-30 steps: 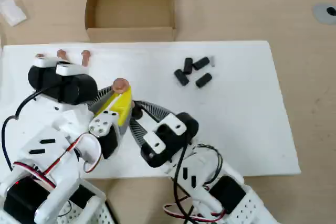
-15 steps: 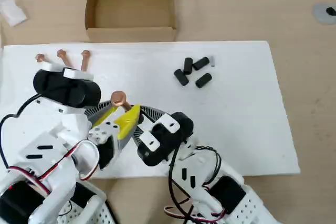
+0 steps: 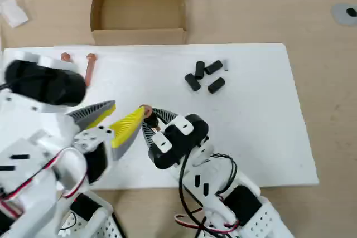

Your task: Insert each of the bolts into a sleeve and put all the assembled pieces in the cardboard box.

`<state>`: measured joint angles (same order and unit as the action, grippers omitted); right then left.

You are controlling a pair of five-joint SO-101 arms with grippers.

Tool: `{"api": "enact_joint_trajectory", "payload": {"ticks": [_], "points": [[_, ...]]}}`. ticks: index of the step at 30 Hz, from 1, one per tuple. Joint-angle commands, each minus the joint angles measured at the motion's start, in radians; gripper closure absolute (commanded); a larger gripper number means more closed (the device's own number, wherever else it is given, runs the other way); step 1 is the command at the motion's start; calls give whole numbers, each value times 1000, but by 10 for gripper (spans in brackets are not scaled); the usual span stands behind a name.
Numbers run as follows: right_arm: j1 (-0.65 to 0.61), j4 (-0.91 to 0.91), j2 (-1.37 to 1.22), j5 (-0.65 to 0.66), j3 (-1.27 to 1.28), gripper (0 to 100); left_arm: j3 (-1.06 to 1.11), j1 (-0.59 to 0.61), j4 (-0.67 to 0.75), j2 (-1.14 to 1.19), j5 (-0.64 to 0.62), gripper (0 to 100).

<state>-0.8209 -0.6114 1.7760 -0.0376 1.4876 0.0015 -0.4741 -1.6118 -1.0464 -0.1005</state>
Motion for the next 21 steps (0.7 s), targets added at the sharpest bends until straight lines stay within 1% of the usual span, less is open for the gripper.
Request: {"api": "enact_joint_trajectory", "payload": {"ticks": [1, 3, 6, 9, 12, 14, 17, 21], "points": [[36, 6, -22, -9, -120, 989, -150, 37, -26, 65, -2, 860], [90, 6, -101, -40, -197, 989, -178, 126, -29, 93, 0, 926], [186, 0, -320, -101, -380, 989, -170, 308, -29, 133, 34, 994], [245, 0, -590, -121, -611, 989, -141, 446, -21, 163, 66, 997], [265, 0, -846, -123, -829, 989, -84, 574, 17, 179, 97, 996], [269, 0, -1007, -123, -964, 989, -8, 654, 64, 185, 115, 995], [285, 2, -1236, -120, -1150, 989, 158, 724, 170, 193, 146, 995], [325, 2, -1541, -117, -1391, 989, 336, 750, 287, 186, 186, 995]]}}
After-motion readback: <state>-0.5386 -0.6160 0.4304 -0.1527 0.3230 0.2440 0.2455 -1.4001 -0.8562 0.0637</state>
